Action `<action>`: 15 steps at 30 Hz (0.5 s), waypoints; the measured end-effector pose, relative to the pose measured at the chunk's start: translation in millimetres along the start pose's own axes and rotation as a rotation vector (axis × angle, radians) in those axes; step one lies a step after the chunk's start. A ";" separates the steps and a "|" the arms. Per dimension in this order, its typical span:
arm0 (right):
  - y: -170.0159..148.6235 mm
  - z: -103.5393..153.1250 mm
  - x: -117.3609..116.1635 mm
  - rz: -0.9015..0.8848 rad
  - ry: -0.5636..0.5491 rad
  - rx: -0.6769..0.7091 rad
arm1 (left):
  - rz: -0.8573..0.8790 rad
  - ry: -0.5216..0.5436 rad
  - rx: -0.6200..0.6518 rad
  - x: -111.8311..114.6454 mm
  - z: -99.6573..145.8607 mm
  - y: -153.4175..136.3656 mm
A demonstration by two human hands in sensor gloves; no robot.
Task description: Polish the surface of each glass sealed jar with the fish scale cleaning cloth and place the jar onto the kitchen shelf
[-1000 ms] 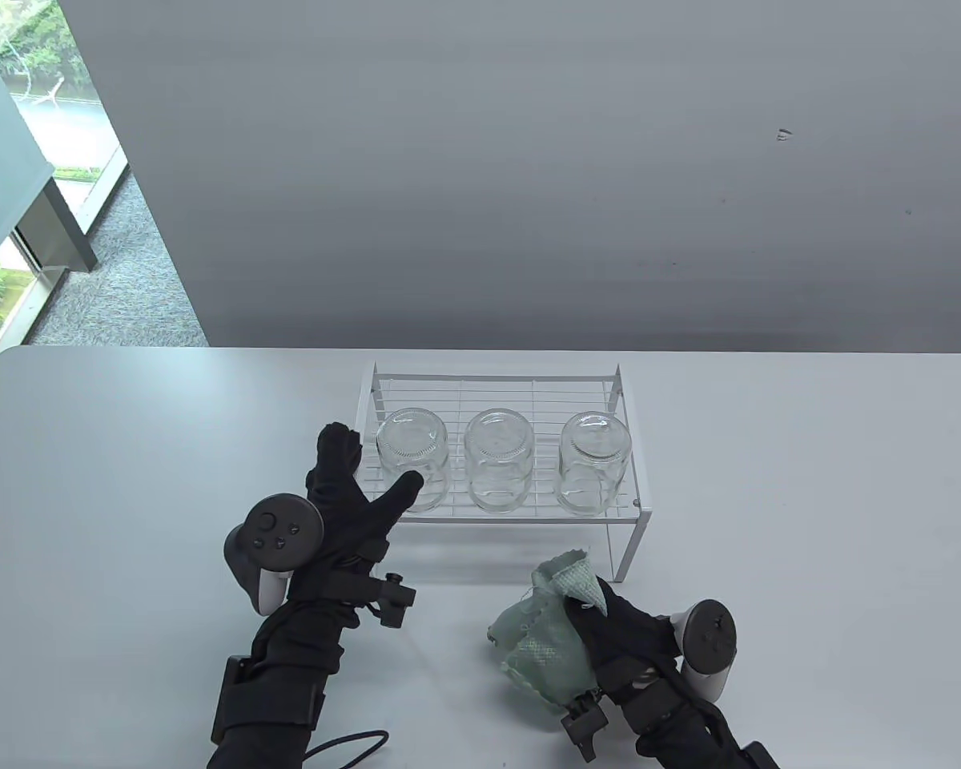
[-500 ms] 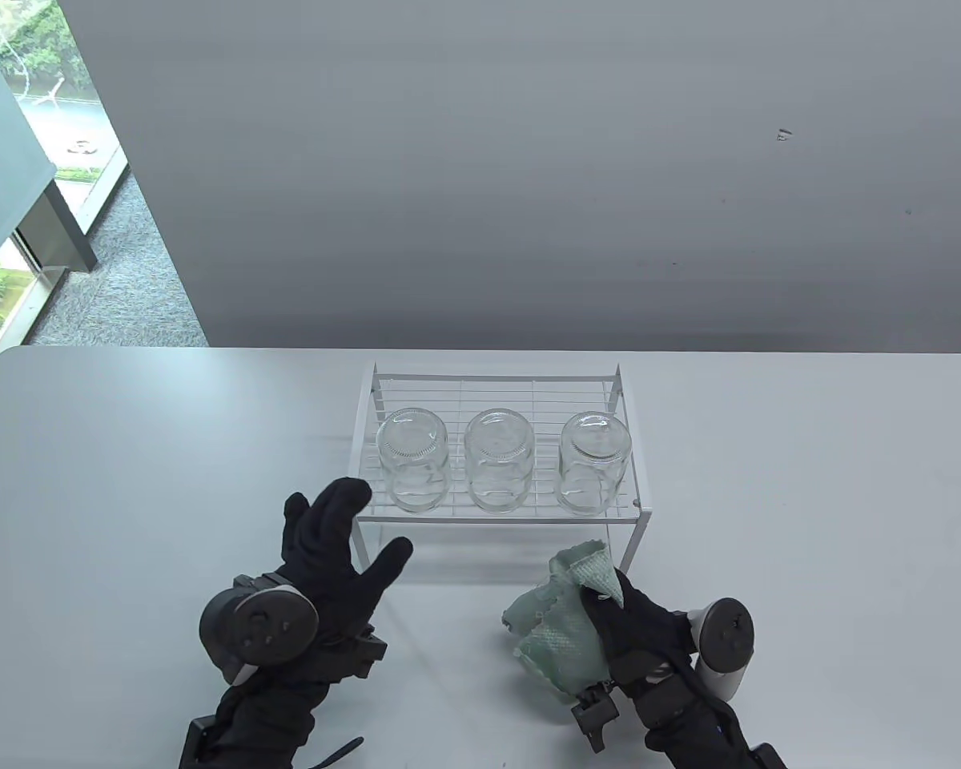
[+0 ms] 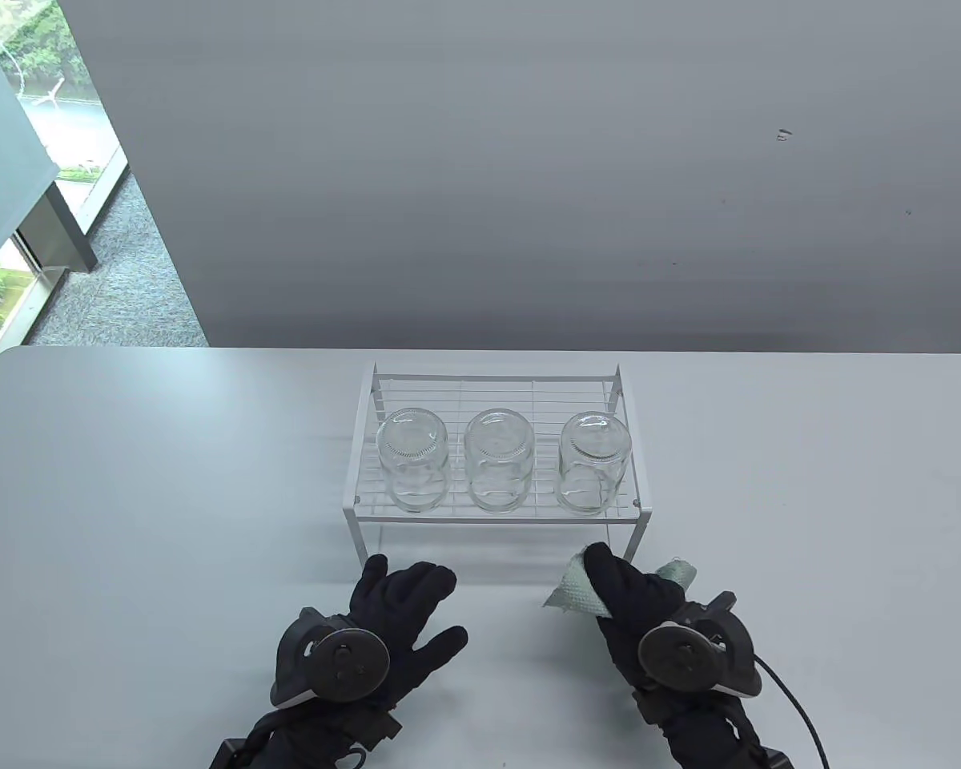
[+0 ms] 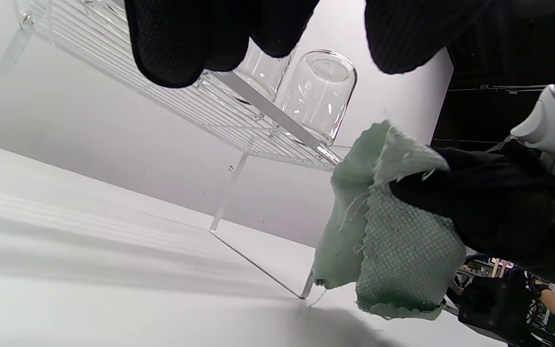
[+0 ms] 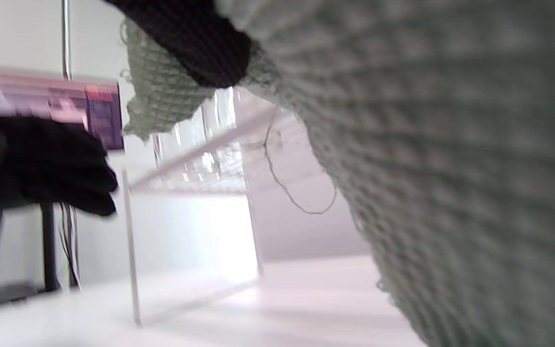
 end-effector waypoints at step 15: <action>27.3 -4.0 -99.4 0.215 0.585 -0.021 | 0.028 -0.100 -0.018 13.7 1.6 0.6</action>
Point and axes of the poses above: the tracker on the back of each hand, its own y axis roughly to the thumb side, its own z axis roughly from the fingertips to the wrist, x = y × z, the point moved 5 cm from there along -z, roughly from the wrist to the fingertips, and after that the axes turned 4 degrees about y, right-handed, at the moved point
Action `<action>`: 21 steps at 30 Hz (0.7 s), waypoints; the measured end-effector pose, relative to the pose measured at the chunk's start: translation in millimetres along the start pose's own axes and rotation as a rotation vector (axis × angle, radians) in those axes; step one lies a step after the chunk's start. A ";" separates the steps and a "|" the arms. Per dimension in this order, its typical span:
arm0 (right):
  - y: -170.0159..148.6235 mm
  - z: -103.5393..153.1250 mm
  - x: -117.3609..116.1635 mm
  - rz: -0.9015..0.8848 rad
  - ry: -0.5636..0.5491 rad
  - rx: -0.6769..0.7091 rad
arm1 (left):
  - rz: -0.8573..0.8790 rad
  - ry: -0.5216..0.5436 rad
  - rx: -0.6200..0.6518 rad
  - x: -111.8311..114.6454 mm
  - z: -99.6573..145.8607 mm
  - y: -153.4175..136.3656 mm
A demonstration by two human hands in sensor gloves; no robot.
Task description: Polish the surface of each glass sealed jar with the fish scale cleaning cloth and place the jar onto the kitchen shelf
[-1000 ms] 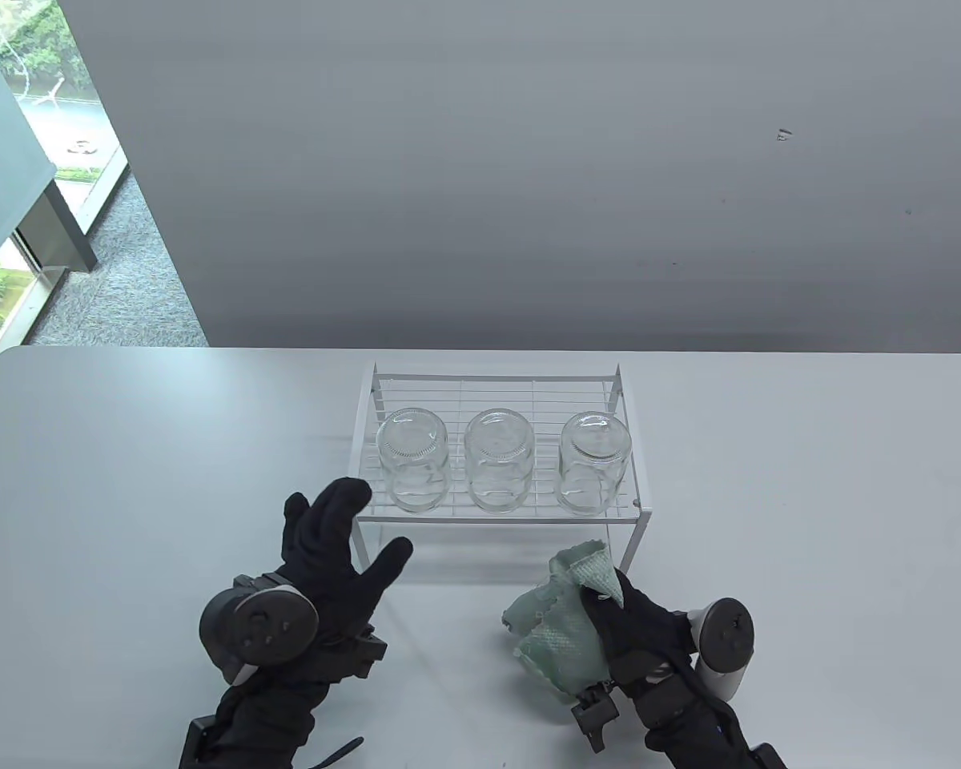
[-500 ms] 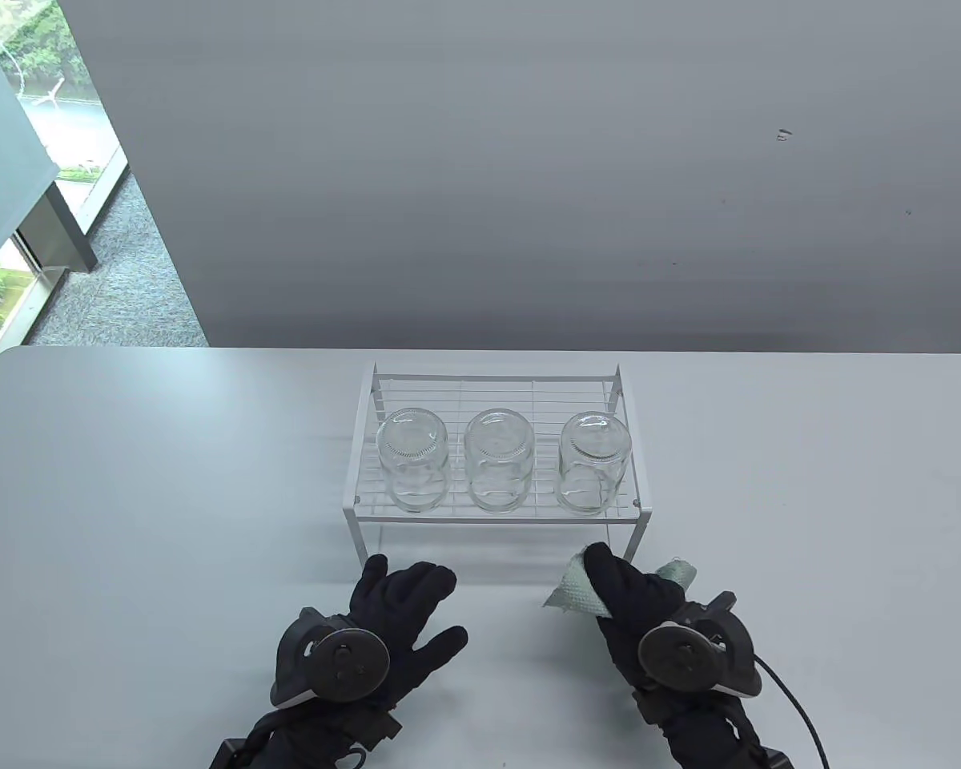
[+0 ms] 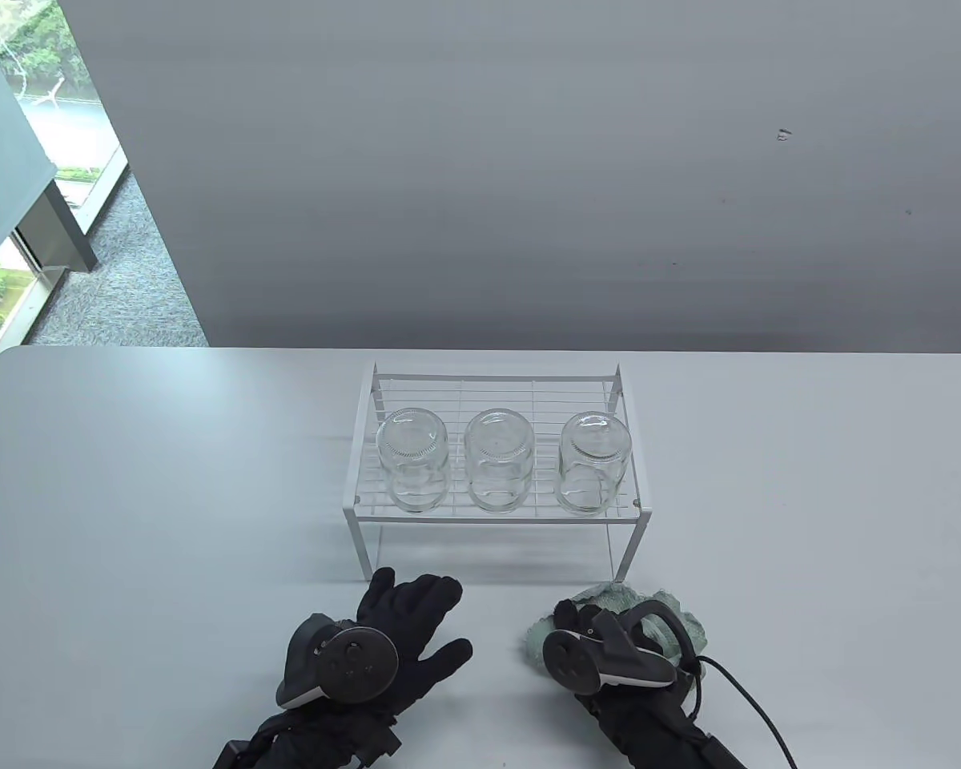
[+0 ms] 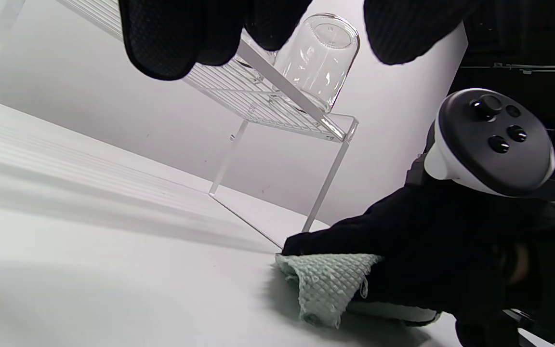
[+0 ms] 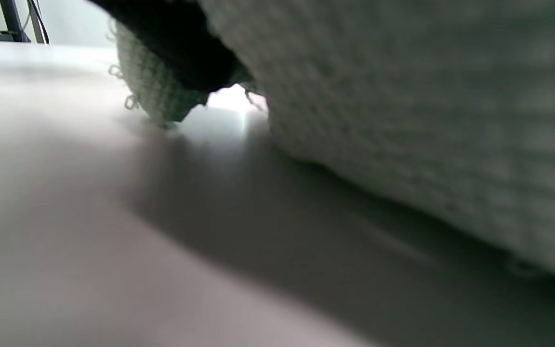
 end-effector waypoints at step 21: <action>-39.1 26.8 11.5 -0.611 0.059 0.026 | 0.026 -0.035 -0.037 3.5 -0.3 -7.1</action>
Point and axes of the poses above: the tracker on the back of each hand, its own y axis roughly to the thumb side, its own z axis roughly from the fingertips to the wrist, x = y × z, the point moved 5 cm from there along -z, roughly from the wrist to the fingertips, and after that the axes turned 4 degrees about y, right-handed, at the moved point
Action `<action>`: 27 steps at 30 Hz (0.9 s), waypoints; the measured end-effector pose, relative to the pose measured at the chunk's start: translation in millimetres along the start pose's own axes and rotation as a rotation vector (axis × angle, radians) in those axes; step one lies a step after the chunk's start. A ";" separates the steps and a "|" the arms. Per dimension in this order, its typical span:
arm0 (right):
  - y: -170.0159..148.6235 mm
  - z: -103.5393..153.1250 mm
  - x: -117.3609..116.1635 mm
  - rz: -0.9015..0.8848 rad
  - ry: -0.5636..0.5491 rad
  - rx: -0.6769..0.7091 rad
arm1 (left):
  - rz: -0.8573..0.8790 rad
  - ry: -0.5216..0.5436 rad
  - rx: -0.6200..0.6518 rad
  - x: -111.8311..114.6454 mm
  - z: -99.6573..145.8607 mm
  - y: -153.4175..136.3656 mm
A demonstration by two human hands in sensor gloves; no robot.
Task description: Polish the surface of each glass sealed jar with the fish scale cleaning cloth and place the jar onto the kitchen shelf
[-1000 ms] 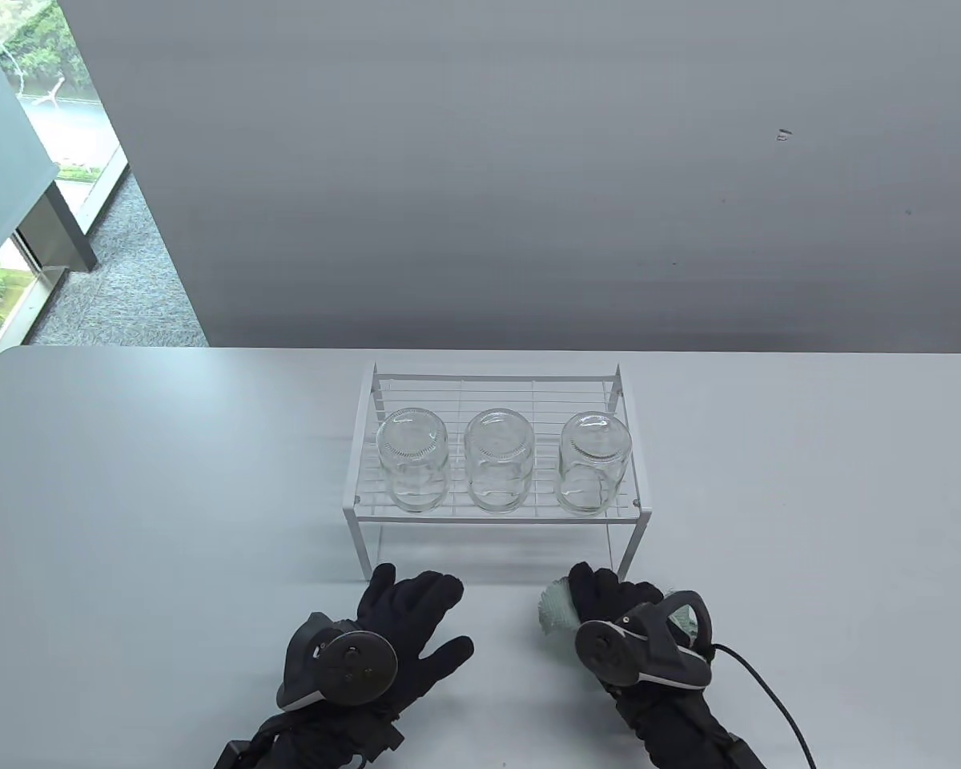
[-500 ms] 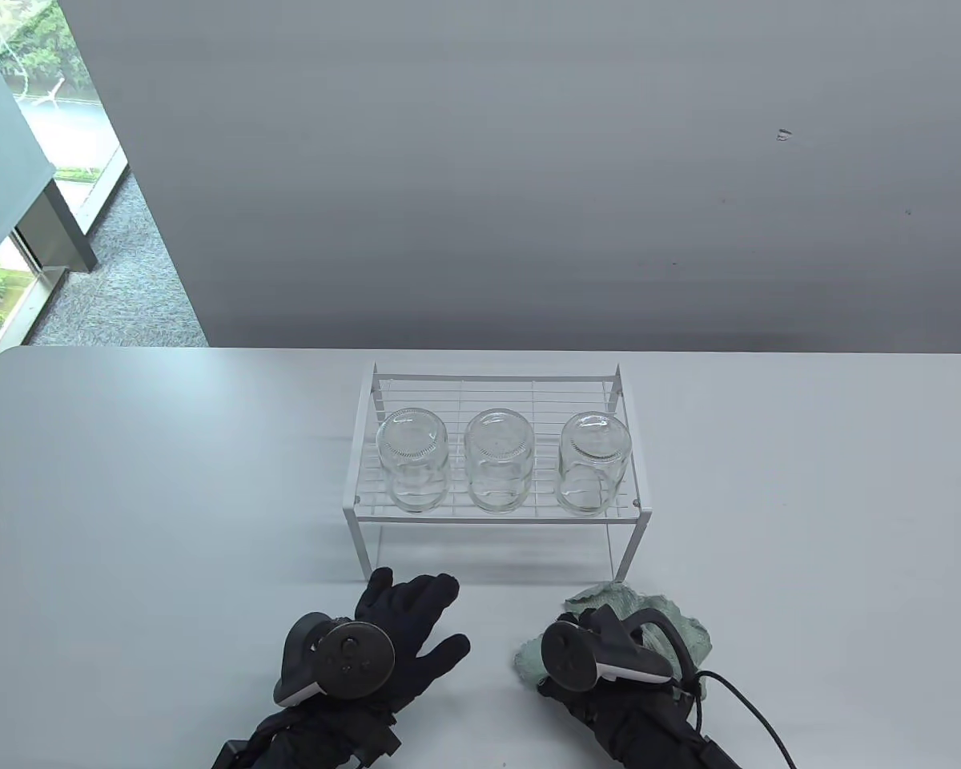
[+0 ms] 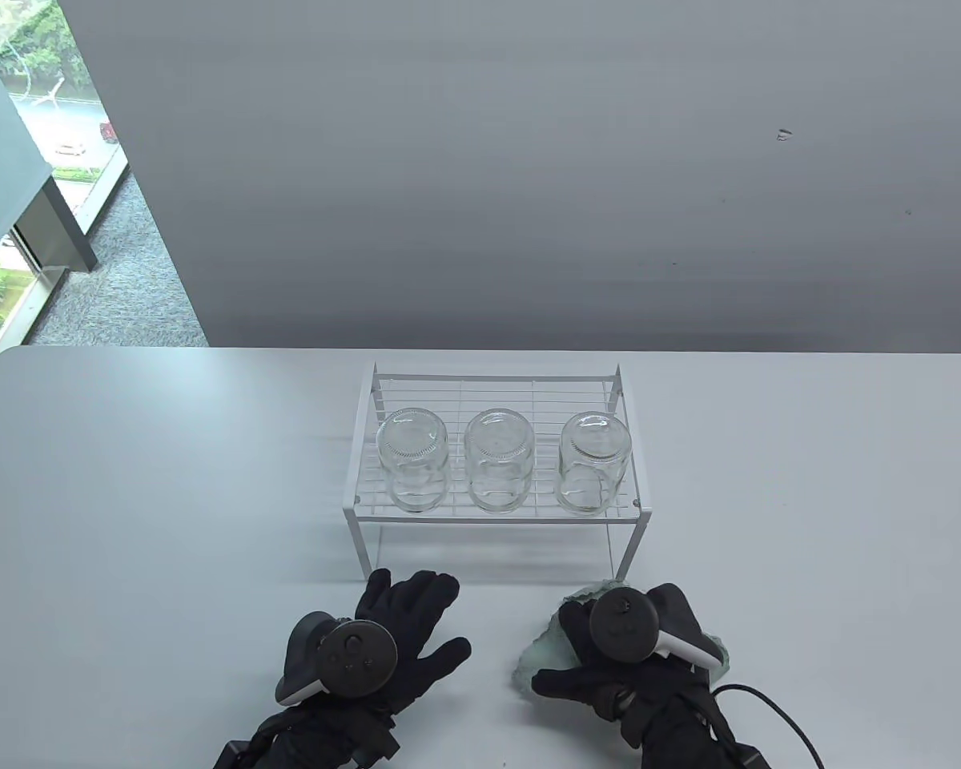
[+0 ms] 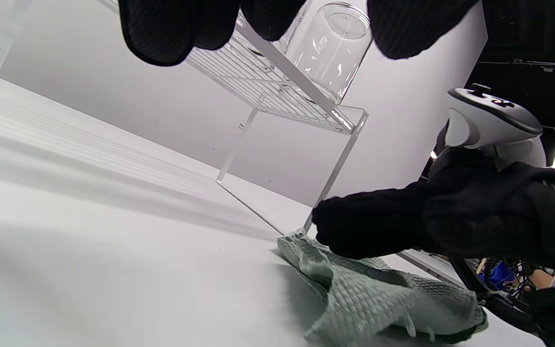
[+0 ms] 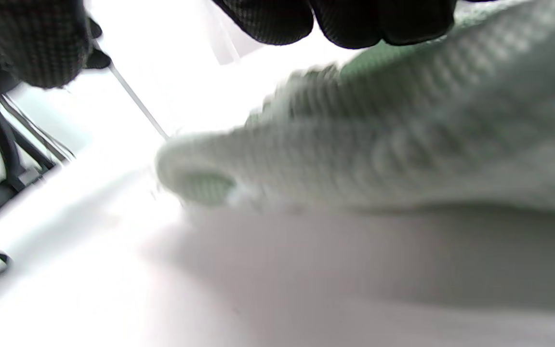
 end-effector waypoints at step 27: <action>3.5 60.7 70.8 -0.733 -0.453 0.470 | -0.089 -0.149 -0.029 13.9 -1.1 1.3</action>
Point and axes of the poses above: the tracker on the back of each hand, its own y axis roughly to the thumb side, its own z axis roughly from the fingertips to the wrist, x = y × z, the point moved 5 cm from there along -z, roughly from the wrist to the fingertips, and after that the axes turned 4 degrees about y, right-handed, at the moved point
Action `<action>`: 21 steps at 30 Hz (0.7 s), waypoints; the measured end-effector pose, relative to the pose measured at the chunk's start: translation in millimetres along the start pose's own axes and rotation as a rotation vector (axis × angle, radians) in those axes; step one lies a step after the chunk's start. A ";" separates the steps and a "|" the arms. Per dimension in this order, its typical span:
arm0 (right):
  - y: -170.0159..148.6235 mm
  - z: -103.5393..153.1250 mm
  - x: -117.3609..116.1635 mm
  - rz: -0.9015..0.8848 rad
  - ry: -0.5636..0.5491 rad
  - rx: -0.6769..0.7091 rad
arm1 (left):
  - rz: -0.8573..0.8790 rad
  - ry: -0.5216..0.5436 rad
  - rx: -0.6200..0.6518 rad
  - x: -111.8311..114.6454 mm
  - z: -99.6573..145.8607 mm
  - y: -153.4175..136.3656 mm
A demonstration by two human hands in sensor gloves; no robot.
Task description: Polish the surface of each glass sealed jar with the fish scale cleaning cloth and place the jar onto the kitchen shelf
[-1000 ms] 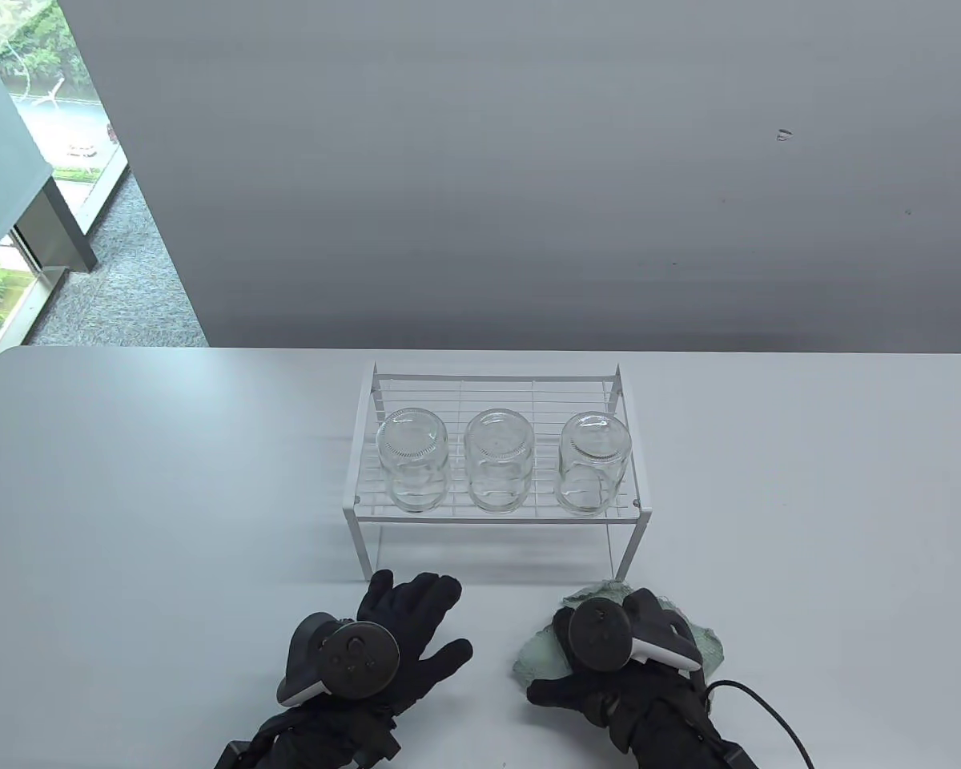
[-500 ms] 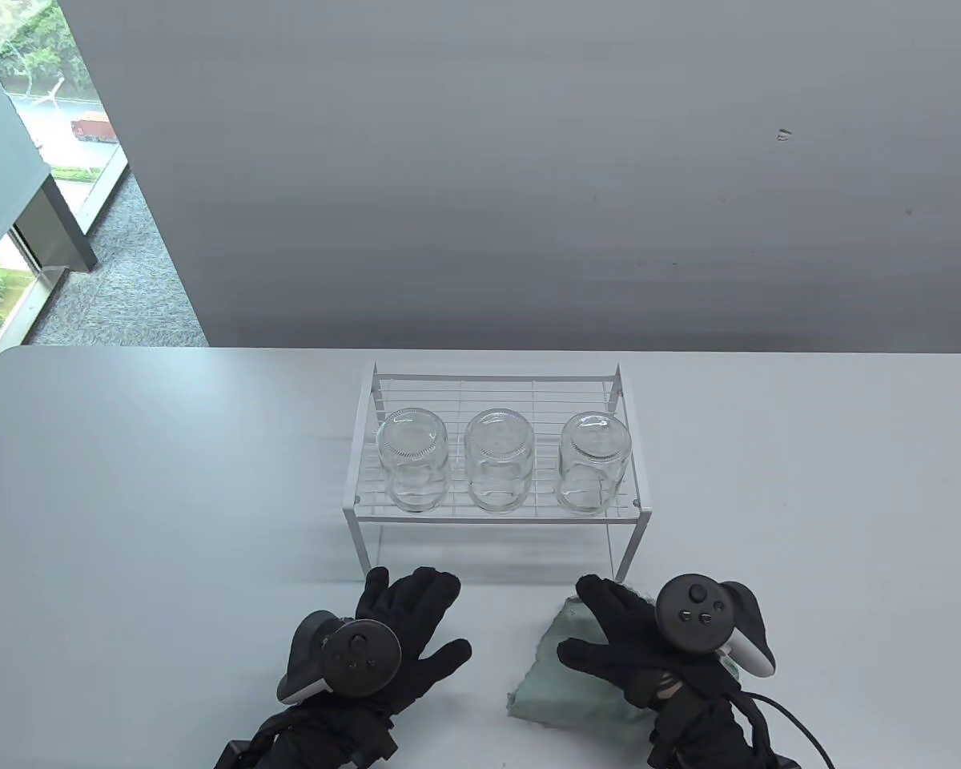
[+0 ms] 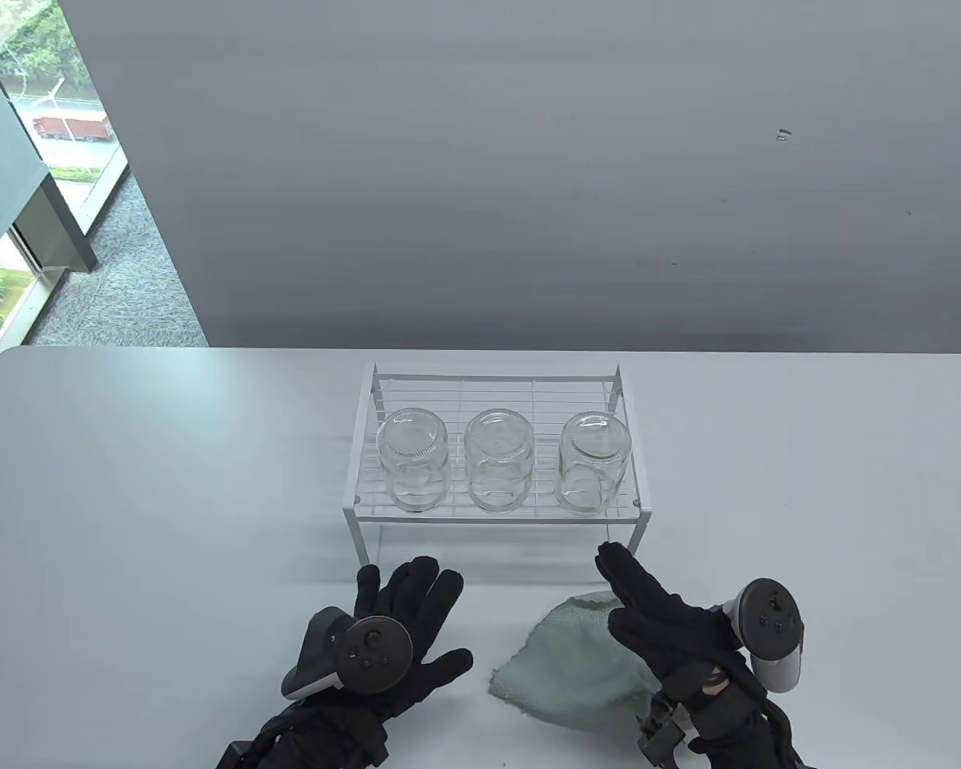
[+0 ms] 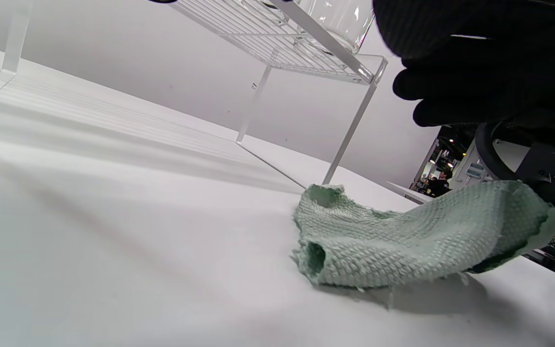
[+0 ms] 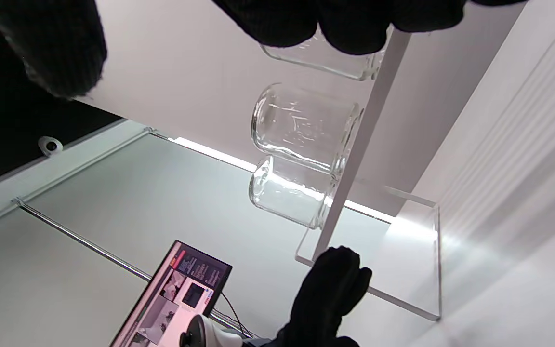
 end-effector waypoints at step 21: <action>-55.7 -12.3 -57.7 1.049 0.370 -0.295 | -0.137 -0.304 -0.119 39.5 -2.6 -12.5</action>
Point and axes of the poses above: the tracker on the back of each hand, its own y axis roughly to the thumb side, its own z axis roughly from the fingertips to the wrist, x = y × z, the point moved 5 cm from there along -z, roughly from the wrist to the fingertips, and after that the axes turned 4 degrees about y, right-handed, at the moved point
